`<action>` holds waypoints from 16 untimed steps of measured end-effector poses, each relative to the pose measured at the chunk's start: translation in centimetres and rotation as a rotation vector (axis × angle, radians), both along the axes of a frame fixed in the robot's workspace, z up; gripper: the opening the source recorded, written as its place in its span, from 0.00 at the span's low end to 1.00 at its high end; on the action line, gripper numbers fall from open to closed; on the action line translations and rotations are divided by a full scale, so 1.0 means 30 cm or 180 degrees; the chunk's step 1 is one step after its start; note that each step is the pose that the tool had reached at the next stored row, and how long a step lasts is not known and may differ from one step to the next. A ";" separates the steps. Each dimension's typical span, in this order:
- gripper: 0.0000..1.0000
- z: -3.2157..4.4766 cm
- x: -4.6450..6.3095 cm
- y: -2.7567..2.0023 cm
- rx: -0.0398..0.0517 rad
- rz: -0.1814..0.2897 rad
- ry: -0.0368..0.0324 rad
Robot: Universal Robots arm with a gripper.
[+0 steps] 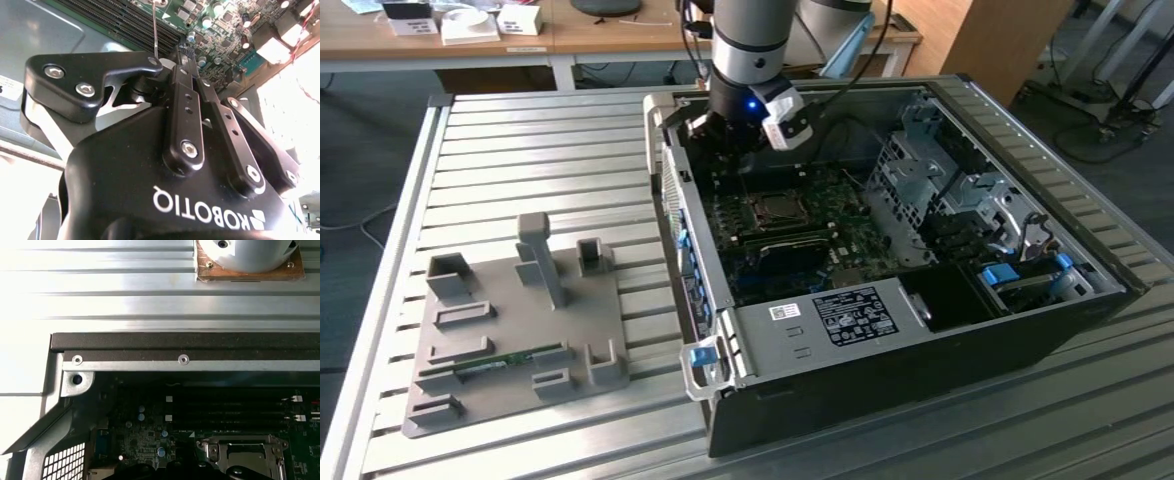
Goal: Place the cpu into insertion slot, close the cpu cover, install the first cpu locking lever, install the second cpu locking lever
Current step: 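Install the first cpu locking lever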
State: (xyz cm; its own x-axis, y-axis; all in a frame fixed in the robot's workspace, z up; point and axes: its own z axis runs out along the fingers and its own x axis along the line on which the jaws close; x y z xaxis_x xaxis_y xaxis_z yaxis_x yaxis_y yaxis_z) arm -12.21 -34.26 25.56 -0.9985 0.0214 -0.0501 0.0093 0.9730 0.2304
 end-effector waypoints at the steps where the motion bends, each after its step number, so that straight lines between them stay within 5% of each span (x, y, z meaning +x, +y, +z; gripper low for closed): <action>1: 0.11 -0.001 0.000 0.001 0.0003 0.0000 0.0000; 8: 0.11 -0.007 0.000 0.013 0.0044 0.0000 0.0000; 16: 0.11 -0.012 0.020 0.018 0.0048 -0.0001 0.0000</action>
